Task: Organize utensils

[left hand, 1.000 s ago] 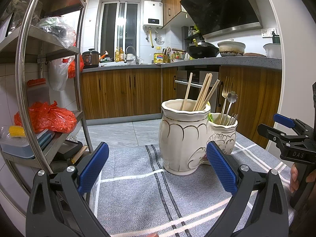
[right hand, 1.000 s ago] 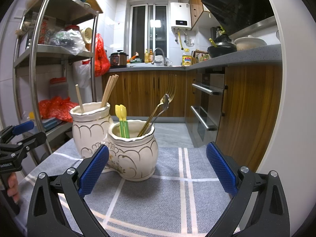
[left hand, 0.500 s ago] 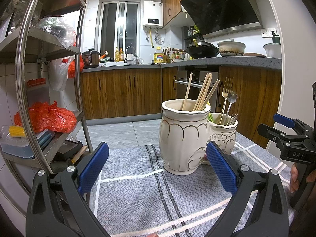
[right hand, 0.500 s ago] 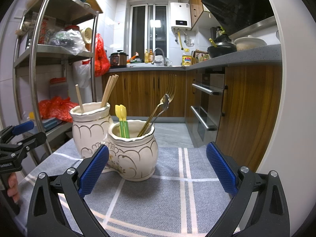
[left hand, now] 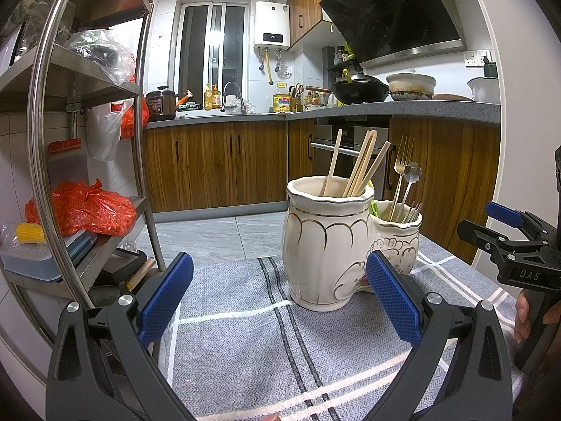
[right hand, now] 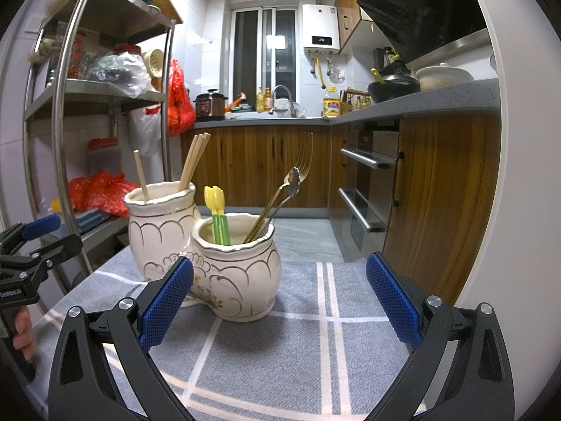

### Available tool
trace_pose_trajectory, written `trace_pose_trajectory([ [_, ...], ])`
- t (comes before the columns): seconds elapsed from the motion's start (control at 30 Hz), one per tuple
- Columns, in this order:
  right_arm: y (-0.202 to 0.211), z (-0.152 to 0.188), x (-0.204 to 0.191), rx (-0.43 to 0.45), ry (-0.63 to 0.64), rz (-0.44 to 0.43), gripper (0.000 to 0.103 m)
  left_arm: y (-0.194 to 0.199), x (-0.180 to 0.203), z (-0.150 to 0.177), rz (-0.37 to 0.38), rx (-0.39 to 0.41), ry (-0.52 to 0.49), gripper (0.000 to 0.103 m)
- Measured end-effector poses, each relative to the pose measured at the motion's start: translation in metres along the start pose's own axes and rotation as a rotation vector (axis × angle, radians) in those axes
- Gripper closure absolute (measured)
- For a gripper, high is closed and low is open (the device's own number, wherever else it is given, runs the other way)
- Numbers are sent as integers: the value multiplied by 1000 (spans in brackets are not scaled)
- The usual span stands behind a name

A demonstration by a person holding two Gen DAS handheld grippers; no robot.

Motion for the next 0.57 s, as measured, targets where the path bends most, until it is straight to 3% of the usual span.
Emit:
trace_pose_trajectory([
  [0.37,0,0,0,0,0,0,5,0,-1,0,-5,0,1,6],
  [0.5,0,0,0,-1,0,0,5,-4,-3,-1,-51,-14,13,5],
  [0.57,0,0,0,-4,0,-1,5,-14,-5,-2,-93,-66,19,5],
])
Point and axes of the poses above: each gripper's, at about its wrist camera, not at the fingertips, and y roughly against the way its jaws point, x to its right, z to its underside, the point moved 1 cm from there along -y, roughly the way its jaws point, and after that the axes turned 8 degrees about y, right-handed, at the moved point
